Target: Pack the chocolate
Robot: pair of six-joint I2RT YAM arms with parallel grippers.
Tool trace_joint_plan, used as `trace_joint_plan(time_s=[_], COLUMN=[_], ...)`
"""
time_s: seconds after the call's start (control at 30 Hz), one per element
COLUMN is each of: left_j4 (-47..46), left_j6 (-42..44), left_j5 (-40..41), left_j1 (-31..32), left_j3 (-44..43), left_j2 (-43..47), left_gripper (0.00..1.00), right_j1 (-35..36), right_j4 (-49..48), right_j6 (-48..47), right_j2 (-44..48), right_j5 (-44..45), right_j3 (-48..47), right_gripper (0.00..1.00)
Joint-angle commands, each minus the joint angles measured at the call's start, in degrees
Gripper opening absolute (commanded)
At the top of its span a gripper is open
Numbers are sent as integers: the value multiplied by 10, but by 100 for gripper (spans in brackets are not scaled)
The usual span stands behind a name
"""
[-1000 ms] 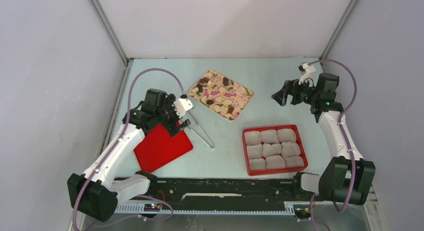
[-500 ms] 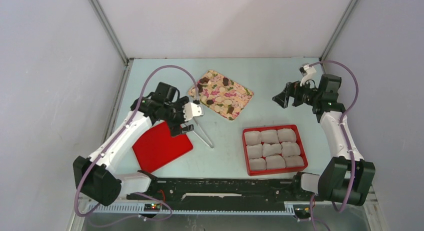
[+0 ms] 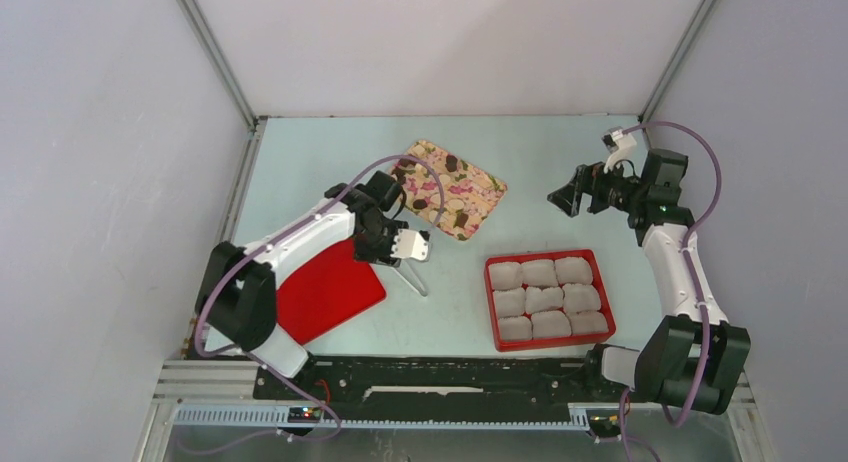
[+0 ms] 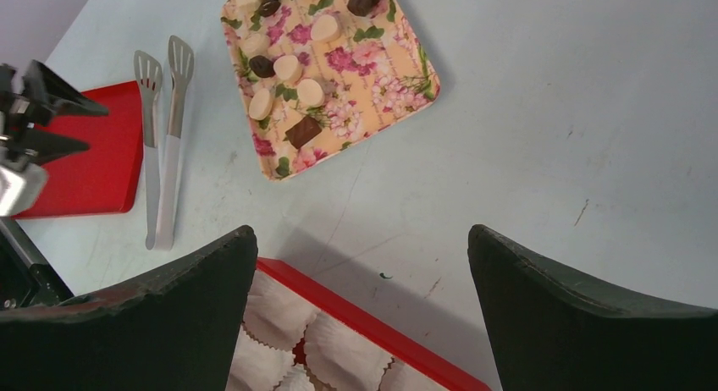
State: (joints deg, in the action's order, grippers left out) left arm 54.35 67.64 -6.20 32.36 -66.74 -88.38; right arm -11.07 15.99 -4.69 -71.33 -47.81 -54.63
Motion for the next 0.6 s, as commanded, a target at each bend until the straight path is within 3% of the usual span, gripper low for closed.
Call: trace_joint_plan(time_s=[0.0,0.23,0.57], left_j4=[-16,-92,-79], left_j6=[82,128,157], left_j5=[60,59,42], left_j1=[0,-4,-24], left_j3=[-21,5,9], left_j2=[-50,-65,-94], left_gripper=[56,54,49], right_j1=[-6,-12,-20], right_j4=[3,9,10], right_j6=[-13,-16,-15], right_j2=[22,13,11], right_j5=[-19,-34,-45], right_j3=[-2,-2,-2], right_gripper=[97,96,95])
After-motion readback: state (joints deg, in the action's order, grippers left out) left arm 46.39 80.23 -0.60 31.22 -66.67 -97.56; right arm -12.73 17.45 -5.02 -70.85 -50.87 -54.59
